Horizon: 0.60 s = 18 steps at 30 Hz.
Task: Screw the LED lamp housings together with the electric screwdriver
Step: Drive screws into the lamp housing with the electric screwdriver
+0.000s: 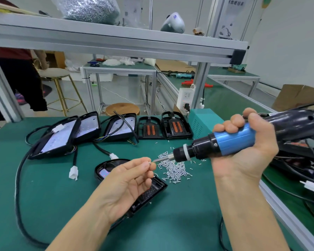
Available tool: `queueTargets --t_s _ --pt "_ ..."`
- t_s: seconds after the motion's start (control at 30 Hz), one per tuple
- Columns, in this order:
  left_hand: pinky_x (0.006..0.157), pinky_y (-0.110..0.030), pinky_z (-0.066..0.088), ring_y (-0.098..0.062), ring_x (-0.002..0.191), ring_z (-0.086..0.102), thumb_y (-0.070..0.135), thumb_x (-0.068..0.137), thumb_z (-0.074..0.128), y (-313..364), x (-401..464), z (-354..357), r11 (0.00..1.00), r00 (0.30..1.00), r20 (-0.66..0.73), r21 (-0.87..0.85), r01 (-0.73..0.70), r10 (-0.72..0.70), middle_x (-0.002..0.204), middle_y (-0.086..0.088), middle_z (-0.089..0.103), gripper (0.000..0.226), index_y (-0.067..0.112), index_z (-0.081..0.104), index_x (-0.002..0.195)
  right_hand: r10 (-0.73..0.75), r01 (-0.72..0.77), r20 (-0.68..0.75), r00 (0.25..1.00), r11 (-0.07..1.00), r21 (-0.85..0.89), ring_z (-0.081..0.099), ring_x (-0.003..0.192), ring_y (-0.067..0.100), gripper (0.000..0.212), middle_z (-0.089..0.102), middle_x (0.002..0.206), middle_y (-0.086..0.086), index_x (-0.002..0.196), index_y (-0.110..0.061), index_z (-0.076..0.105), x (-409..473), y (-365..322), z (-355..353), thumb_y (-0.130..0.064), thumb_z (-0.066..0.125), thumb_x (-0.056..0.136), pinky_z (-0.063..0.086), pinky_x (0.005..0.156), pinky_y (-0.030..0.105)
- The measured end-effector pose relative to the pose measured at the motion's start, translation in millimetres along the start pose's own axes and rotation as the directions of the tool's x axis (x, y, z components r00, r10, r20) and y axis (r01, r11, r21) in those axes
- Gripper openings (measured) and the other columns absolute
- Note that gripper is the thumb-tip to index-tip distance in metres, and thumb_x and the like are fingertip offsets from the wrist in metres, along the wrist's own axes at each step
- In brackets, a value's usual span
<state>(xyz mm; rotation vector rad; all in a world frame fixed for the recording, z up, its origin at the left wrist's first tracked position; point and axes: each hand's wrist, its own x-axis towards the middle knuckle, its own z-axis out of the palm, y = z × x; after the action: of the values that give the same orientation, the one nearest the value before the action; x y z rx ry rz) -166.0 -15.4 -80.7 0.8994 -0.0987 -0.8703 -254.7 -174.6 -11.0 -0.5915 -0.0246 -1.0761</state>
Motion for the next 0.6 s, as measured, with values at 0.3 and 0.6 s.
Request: queueTargets --t_s 0.3,0.6 --pt "0.049 -0.02 0.053 -0.013 0.055 0.059 0.002 0.065 0.066 -6.8 -8.0 -1.4 0.988 1.0 -0.005 -0.152 0.013 -0.014 0.072 -0.01 0.065 0.015 0.003 0.07 0.079 0.006 -0.005 0.029 1.0 1.0 -0.018 0.048 0.047 0.007 0.011 0.052 0.056 -0.006 0.084 -0.016 0.052 -6.3 5.0 6.0 -0.018 0.054 0.073 0.046 0.054 0.02" --pt "0.049 -0.018 0.052 -0.011 0.054 0.059 0.003 0.064 0.066 -10.3 -11.0 1.6 0.994 0.997 -0.054 -0.088 -0.057 0.053 0.071 -0.01 0.066 0.022 0.0 0.068 0.086 -0.01 0.012 0.047 0.999 1.0 -0.026 0.047 0.047 0.007 0.01 0.051 0.056 -0.006 0.084 -0.016 0.051 -8.0 4.6 4.9 -0.018 0.052 0.075 0.045 0.054 0.02"
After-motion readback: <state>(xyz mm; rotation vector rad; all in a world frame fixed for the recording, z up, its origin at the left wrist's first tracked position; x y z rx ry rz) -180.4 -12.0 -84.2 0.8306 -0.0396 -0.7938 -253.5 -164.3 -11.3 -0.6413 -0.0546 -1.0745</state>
